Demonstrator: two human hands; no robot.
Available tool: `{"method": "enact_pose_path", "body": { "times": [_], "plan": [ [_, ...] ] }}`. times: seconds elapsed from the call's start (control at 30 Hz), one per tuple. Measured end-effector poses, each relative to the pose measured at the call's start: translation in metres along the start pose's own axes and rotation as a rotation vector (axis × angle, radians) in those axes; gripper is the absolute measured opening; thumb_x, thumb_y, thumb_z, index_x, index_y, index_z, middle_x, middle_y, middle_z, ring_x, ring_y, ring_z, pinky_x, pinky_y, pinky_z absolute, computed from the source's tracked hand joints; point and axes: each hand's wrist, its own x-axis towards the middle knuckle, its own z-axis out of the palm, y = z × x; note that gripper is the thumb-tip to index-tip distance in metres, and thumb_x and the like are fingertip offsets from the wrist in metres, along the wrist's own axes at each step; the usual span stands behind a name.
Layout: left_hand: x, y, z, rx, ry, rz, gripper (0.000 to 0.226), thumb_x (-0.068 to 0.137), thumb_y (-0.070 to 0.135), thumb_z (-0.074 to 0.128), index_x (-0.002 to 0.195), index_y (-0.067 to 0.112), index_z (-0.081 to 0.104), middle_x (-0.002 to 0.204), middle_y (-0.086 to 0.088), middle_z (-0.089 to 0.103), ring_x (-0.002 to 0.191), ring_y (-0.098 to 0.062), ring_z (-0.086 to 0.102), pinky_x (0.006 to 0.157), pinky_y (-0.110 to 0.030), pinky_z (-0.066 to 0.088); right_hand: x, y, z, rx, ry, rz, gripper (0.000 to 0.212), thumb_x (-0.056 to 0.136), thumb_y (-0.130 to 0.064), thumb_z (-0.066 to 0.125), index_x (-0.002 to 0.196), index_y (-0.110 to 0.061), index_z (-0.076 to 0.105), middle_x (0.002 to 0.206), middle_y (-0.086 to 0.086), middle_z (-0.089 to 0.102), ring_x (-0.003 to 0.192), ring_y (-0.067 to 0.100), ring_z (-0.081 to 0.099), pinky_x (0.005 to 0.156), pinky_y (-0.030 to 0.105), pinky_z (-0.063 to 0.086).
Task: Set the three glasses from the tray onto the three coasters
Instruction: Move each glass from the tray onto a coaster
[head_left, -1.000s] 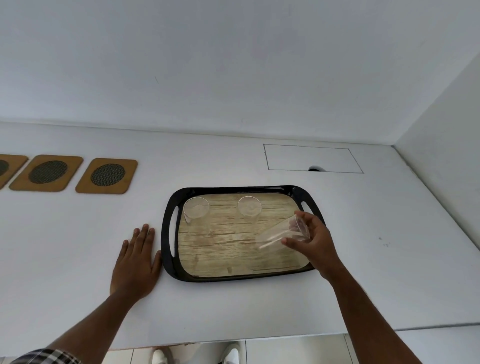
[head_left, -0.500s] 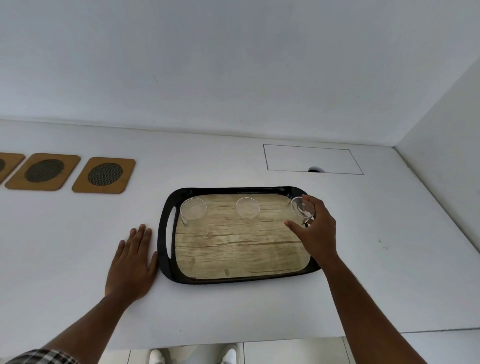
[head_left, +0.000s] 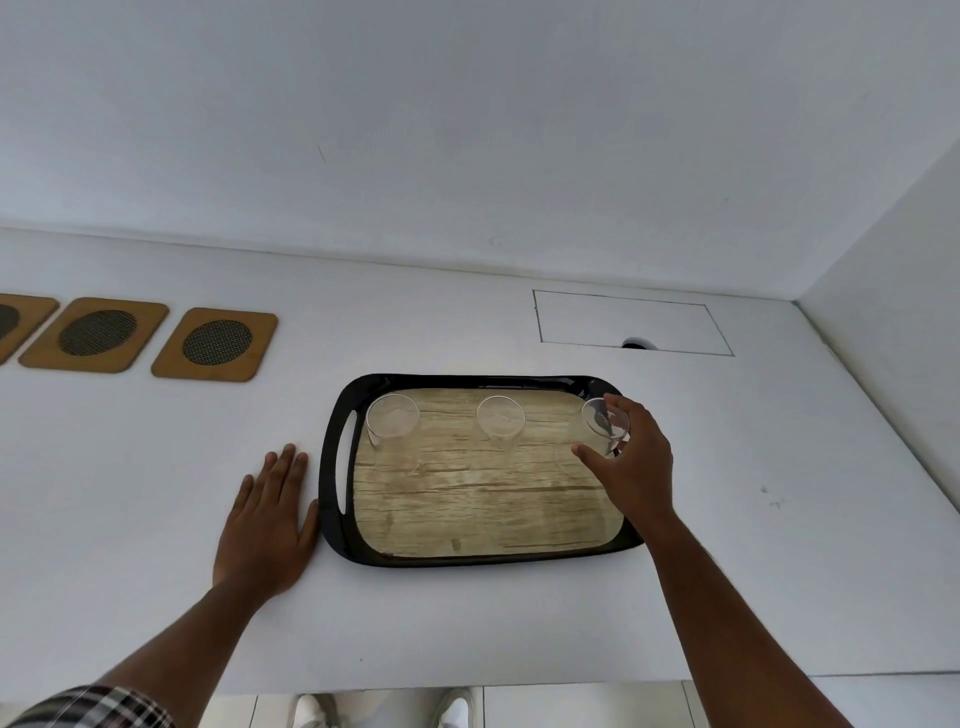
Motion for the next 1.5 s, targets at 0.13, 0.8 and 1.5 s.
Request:
{"method": "enact_pose_path", "body": {
  "times": [0.13,0.8,1.5],
  "plan": [
    [0.000,0.001,0.000,-0.004,0.005,-0.001,0.077,0.096,0.056,0.017,0.159,0.012,0.019,0.168,-0.006,0.016,0.155,-0.022,0.009,0.126,-0.045,0.015,0.000,0.001,0.002,-0.014,0.003,-0.003,0.081,0.066,-0.026,0.098,0.136,-0.022,0.059,0.130,-0.009,0.068,0.112,0.009,0.066,0.092,0.045,0.060],
    [-0.002,0.001,-0.003,-0.003,-0.001,-0.001,0.078,0.095,0.056,0.014,0.159,0.011,0.016,0.168,-0.006,0.012,0.156,-0.022,0.006,0.126,-0.044,0.012,-0.006,-0.004,0.003,-0.095,0.011,-0.025,0.106,0.062,-0.040,0.098,0.150,-0.024,0.041,0.139,-0.011,0.050,0.129,0.017,0.048,0.105,0.039,0.045],
    [0.011,-0.057,-0.024,-0.076,-0.046,0.040,0.064,0.104,0.037,0.031,0.159,0.007,0.015,0.169,-0.007,0.009,0.156,-0.019,0.002,0.126,-0.036,0.006,-0.064,-0.137,0.088,0.070,0.060,-0.272,0.077,0.075,-0.033,0.091,0.139,-0.013,0.052,0.136,0.001,0.057,0.127,0.018,0.052,0.109,0.034,0.044]
  ]
}}
